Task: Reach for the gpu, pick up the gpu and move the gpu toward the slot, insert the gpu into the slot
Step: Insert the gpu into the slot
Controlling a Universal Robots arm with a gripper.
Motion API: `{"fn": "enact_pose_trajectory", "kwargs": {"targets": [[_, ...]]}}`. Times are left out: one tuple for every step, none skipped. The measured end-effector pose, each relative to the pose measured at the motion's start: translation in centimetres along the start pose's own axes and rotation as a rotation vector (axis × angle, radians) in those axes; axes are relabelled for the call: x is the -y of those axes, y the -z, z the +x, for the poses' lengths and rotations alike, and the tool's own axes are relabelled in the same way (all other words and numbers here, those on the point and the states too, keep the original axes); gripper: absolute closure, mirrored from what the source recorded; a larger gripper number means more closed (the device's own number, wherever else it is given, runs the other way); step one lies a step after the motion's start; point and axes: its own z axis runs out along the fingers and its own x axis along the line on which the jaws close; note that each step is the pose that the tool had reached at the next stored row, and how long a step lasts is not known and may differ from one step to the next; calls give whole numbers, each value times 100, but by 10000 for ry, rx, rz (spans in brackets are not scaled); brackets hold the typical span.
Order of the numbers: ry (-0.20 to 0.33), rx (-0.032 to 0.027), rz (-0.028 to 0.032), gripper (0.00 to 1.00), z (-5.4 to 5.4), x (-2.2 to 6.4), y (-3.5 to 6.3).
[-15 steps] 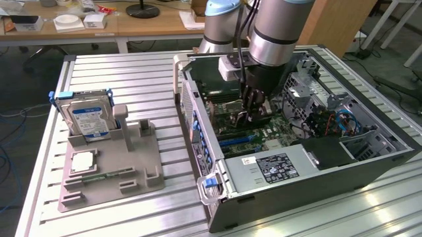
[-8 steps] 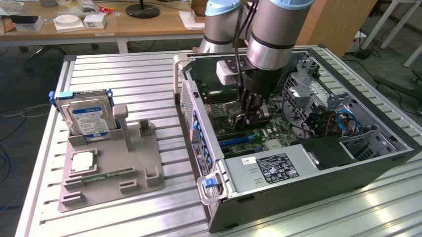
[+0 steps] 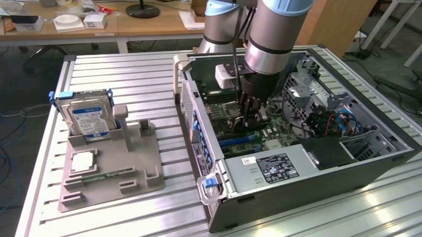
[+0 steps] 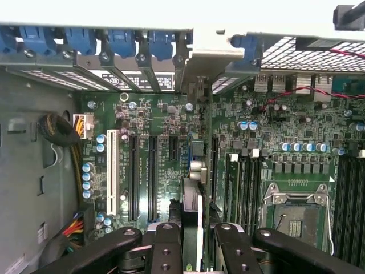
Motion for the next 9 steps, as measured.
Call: {"fn": "enact_pose_trajectory", "kwargs": {"targets": [[0,2,1,73,0,-1,0],[0,4,2,73,0,-1,-1],[-1,4,2,73,0,-1,-1],[-1,4,2,73,0,-1,-1],[-1,4,3,73,0,-1,-1],[-2,4,2,73,0,-1,-1],[-2,4,2,73,0,2,-1],[-2,4,2,73,0,8,-1],[0,4,3,73,0,15,-2]]}}
